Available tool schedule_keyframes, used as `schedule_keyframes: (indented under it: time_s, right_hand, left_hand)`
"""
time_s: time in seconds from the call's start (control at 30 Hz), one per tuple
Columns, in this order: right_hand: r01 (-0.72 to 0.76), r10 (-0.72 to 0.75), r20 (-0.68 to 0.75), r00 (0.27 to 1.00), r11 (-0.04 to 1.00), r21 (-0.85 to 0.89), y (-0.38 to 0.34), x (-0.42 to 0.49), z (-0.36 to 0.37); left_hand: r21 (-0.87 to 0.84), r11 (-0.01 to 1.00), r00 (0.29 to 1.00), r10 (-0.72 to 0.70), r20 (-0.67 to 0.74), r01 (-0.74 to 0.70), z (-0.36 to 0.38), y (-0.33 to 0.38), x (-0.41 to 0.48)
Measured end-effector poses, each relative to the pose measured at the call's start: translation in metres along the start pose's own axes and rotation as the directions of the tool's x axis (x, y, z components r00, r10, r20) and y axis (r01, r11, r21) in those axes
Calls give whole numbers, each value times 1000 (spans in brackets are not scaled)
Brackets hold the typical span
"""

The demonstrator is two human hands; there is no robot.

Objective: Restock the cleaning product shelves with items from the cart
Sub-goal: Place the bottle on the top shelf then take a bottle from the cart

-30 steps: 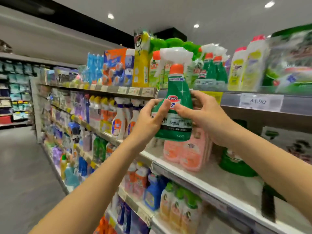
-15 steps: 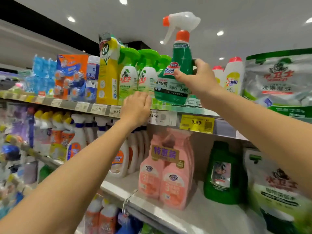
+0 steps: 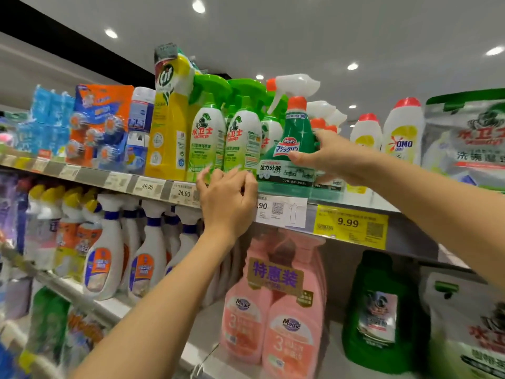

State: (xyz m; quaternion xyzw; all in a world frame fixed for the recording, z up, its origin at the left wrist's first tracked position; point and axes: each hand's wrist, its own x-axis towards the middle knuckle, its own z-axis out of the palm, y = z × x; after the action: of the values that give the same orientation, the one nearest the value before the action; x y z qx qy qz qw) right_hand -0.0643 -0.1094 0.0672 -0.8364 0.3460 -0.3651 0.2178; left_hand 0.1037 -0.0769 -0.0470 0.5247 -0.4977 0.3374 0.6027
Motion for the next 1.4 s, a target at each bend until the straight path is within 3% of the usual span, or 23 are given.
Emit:
schedule_keyframes:
  time_s: [0.4,0.5,0.63,0.7,0.77,0.87,0.97,1.03,1.13,1.27,1.4]
  right_hand:
    - [-218,201,-87,976,938,-269,15,38,4]
    - [-230,189,-139,972,887,-401,21,43,5]
    - [-192,144,-152,978,906,-377,32,48,7]
    - [-132,88,-179,980,959,-249,26,38,4]
    - [7,-26,-311,950,998,-60,7,15,-4]
    - [292,-291,-450,844,954,-69,-23,-34,-10]
    - [570,-541,-305,784,822,8,-29,-91,14]
    - [594,-560,-217,800,790,153,-17,-136,41]
    - [462,-491,-12,871,809,363,15,-202,90]
    - [149,-332,236,913,811,566,62,-278,162]
    - [-133,-226,475,851,781,610,96,-350,232]
  left_hand:
    - [17,1000,1000,-10,25,9,3,-3,1]
    - [10,1000,1000,-13,23,13,3,-2,1]
    - [45,999,999,1,49,-3,0,0,1]
    - [134,990,993,16,115,-32,-4,1,2]
    - [268,960,982,28,187,-79,-10,3,4]
    - [259,965,984,-13,175,-33,-23,11,2]
    - [5,997,997,-81,19,81,-46,23,-23]
    - [-131,983,991,-131,-8,129,-70,27,-54]
    - [-178,948,964,-253,81,264,-113,22,-121]
    - [-54,869,865,-480,142,492,-183,12,-224]
    - [153,732,723,-681,116,664,-259,23,-322]
